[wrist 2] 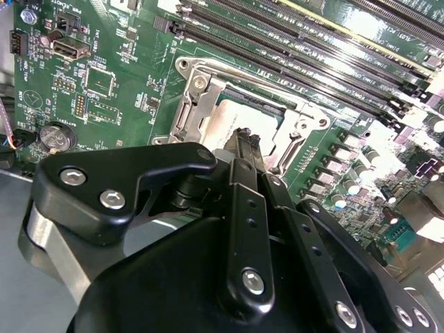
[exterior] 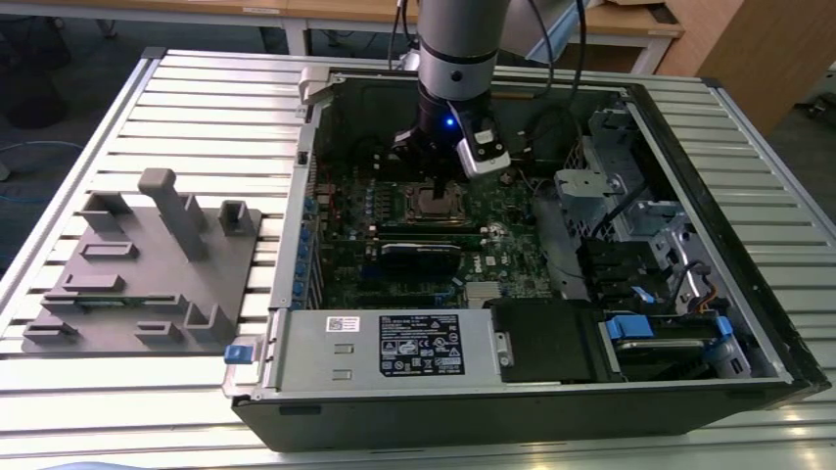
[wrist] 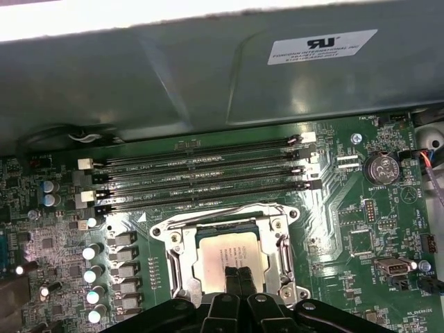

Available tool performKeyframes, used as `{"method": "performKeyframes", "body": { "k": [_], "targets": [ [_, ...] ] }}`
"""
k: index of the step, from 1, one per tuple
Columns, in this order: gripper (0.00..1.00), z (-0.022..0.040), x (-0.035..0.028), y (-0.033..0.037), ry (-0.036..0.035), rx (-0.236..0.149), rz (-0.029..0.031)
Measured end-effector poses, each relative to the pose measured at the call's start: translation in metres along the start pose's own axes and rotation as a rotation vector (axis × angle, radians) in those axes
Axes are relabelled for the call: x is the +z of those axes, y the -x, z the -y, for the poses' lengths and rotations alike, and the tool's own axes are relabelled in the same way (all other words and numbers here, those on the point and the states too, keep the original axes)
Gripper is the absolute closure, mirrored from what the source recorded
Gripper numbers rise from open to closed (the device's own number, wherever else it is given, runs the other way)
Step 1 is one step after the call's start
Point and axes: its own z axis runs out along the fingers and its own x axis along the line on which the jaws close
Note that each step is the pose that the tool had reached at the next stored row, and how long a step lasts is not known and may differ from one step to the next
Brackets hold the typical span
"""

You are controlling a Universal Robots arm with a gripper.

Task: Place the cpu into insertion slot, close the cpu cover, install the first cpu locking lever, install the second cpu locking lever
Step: 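Install the second cpu locking lever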

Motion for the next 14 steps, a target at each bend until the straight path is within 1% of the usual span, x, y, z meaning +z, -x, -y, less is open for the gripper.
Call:
{"method": "performKeyframes", "body": {
  "k": [14],
  "targets": [
    [0.9,-0.0002,-0.0006,0.0012,-0.0002,0.0,-0.0001]
  ]
}}
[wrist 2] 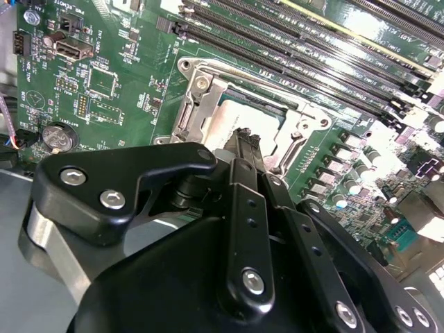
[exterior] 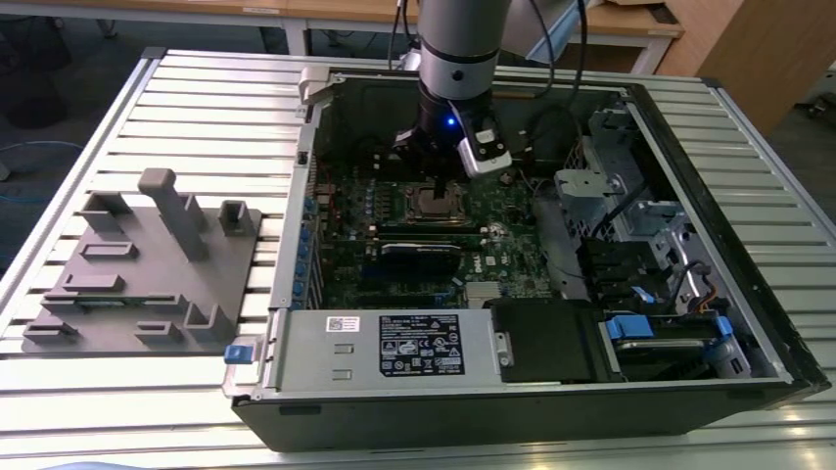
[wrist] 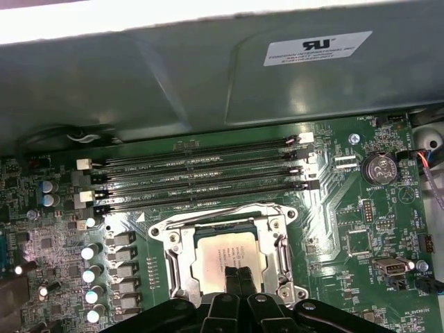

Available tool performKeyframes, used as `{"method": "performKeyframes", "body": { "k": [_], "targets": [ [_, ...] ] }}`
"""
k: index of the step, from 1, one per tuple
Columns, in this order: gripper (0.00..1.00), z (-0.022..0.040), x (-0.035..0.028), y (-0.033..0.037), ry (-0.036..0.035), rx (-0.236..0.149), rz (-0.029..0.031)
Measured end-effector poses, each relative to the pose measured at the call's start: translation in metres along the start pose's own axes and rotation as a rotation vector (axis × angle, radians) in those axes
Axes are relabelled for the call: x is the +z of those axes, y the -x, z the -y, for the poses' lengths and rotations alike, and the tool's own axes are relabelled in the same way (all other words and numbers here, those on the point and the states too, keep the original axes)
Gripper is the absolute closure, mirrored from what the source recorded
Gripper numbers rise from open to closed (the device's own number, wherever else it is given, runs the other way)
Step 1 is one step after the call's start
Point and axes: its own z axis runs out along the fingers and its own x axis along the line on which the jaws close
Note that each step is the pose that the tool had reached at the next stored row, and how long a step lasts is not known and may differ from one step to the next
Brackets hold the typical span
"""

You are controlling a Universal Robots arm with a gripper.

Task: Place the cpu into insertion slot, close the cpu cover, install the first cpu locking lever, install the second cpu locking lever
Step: 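Install the second cpu locking lever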

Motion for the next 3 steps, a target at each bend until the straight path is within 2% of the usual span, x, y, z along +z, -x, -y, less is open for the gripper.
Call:
{"method": "performKeyframes", "body": {
  "k": [3],
  "targets": [
    [0.9,0.0,0.0,0.0002,0.0,0.0,0.0]
  ]
}}
